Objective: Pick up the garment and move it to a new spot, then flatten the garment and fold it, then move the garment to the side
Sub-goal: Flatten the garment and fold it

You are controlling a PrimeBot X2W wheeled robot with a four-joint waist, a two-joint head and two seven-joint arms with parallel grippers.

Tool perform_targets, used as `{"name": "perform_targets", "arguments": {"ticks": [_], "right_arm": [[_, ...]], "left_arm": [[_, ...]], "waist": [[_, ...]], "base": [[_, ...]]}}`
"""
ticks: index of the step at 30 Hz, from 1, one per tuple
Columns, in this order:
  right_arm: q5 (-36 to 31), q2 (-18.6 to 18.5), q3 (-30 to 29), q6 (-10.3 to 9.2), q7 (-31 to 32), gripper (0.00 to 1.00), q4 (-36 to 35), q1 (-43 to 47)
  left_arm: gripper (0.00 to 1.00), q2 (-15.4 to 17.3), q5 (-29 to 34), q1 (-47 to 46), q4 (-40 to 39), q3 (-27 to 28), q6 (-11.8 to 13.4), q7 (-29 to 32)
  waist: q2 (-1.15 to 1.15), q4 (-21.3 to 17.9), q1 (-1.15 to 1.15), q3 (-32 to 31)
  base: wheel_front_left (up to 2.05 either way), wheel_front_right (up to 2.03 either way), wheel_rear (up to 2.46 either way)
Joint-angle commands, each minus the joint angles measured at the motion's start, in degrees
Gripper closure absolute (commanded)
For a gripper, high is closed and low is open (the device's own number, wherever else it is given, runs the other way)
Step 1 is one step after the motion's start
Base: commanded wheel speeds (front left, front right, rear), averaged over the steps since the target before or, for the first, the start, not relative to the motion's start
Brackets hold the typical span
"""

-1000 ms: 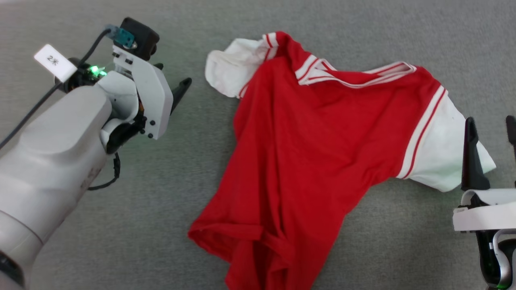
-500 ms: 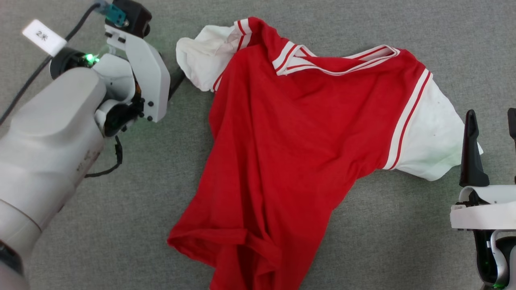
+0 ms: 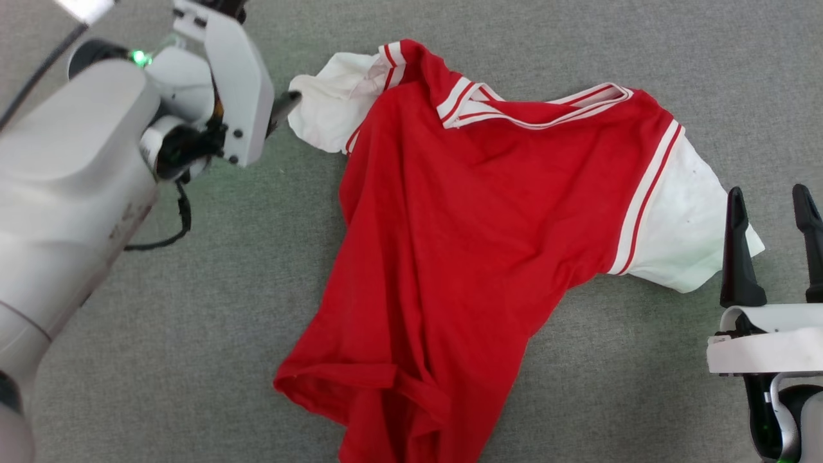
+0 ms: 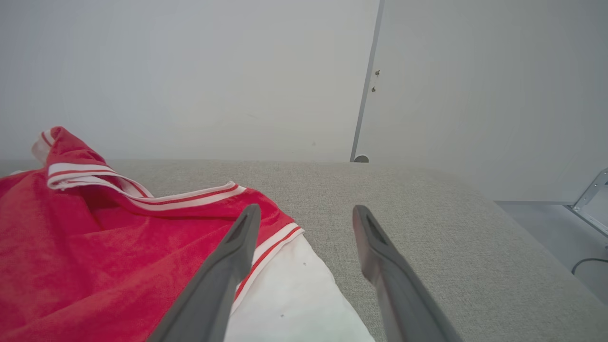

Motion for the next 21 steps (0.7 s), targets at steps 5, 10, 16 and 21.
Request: {"name": "perform_targets", "arguments": {"ticks": [5,10,16,21], "right_arm": [[0.3,0.2,0.9,-0.06,-0.2,0.0,0.6,0.0],[0.8,0.3,1.0,-0.06,-0.4,0.0,0.8,-0.6],[1.1,0.4,1.3,-0.06,-0.9,0.0,1.3,-1.0],[1.2,0.4,0.9,-0.06,-1.2,0.0,1.7,-1.2]], "left_arm": [[0.0,-1.4,0.7,-2.0,-0.8,-0.3,0.3,2.3],[0.0,-1.9,3.1,-0.2,0.1,-1.0,0.3,4.5],[0.51,-2.6,4.1,3.2,3.4,-1.7,0.2,7.4],[1.0,-3.0,2.1,4.1,5.0,-1.1,0.0,8.9]], "waist": [[0.0,-0.7,0.0,0.3],[0.0,-1.9,0.0,1.2],[0.0,-2.9,0.0,1.5],[0.0,-3.0,0.0,1.4]], "base": [[0.0,0.0,0.0],[0.0,0.0,0.0],[0.0,0.0,0.0],[0.0,0.0,0.0]]}}
